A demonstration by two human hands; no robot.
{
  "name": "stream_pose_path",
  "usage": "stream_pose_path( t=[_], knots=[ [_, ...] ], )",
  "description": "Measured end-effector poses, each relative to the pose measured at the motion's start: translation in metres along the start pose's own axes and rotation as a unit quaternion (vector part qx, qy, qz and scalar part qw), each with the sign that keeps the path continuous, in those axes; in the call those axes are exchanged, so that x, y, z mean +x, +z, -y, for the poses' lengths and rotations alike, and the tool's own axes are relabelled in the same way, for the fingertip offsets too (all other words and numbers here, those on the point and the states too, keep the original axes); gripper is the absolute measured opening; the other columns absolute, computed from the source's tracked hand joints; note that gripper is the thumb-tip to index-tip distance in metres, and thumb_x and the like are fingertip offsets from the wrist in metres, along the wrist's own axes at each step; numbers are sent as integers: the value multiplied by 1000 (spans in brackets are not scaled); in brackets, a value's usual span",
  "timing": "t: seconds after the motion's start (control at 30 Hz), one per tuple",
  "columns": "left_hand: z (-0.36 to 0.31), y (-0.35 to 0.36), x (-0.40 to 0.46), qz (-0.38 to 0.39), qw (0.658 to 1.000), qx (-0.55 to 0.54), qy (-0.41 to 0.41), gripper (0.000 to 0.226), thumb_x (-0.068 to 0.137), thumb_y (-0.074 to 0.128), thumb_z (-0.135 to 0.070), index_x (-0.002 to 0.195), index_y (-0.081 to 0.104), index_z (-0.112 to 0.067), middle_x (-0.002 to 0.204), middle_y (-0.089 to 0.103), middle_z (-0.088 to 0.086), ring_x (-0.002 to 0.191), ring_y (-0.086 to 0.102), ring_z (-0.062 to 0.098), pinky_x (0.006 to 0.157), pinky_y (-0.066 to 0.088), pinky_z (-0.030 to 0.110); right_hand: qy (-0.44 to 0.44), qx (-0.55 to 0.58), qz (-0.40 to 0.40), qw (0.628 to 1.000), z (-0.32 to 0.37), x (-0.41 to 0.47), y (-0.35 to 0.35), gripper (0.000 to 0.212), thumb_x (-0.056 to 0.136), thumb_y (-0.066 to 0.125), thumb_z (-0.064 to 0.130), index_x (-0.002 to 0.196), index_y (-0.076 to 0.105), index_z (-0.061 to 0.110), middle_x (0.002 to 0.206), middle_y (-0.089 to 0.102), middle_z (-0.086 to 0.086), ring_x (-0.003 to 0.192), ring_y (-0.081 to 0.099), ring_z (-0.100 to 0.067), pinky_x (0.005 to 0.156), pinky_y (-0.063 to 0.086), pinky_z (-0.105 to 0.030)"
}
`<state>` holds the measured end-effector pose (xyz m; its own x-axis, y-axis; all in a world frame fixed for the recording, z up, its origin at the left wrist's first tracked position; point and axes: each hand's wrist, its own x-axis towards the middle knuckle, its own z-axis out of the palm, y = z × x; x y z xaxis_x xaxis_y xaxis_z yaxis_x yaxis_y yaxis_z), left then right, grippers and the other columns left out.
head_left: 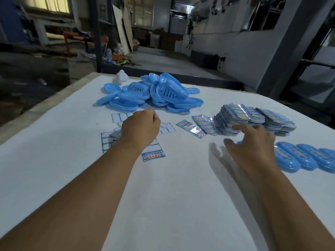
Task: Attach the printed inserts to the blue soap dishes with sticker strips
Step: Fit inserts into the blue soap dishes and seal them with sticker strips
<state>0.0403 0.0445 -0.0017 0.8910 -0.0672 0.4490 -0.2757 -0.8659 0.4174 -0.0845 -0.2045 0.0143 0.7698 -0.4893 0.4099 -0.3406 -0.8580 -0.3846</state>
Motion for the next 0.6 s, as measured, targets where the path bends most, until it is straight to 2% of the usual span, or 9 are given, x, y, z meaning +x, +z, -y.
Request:
stream_pose_path(
  t=[0.13,0.2,0.27,0.33,0.47,0.6],
  knots=[
    [13,-3,15,-66,997,24,-10,23,100,42,-28,84,54,-17,90,61,4,79,51,23,66,39,36,-132,32,-36,990,42,16,19,31,88,68,30,119,69,24,118,63,-10,118,49,-33,103,26,-35],
    [19,-4,25,-89,995,46,-7,25,101,43,-25,92,63,-13,98,64,7,88,56,26,74,45,40,-142,59,-21,988,64,24,32,32,91,65,29,123,66,26,121,61,-7,118,47,-33,102,31,-38],
    [26,-4,35,-91,993,71,-10,27,100,44,-23,108,68,-12,109,67,7,103,58,28,86,47,43,-140,87,-2,986,81,26,46,33,93,63,26,126,64,25,122,60,-5,116,47,-31,100,37,-40],
    [34,-1,43,-60,994,91,-23,31,99,45,-20,124,64,-16,124,65,5,117,53,28,96,42,43,-140,106,23,984,89,24,58,34,94,61,25,127,63,24,121,60,-4,115,45,-29,98,38,-39],
    [46,6,52,39,992,106,-49,45,99,41,-18,144,44,-20,147,50,3,138,36,27,108,33,45,-132,139,37,981,87,25,66,32,92,64,33,123,66,25,114,60,-1,114,48,-27,94,35,-32],
    [48,8,53,59,988,125,-66,43,99,43,-21,142,43,-21,140,54,5,133,40,29,103,36,44,-118,190,28,974,86,27,62,30,90,67,38,118,68,26,105,57,5,109,54,-24,92,40,-32]
  ],
)
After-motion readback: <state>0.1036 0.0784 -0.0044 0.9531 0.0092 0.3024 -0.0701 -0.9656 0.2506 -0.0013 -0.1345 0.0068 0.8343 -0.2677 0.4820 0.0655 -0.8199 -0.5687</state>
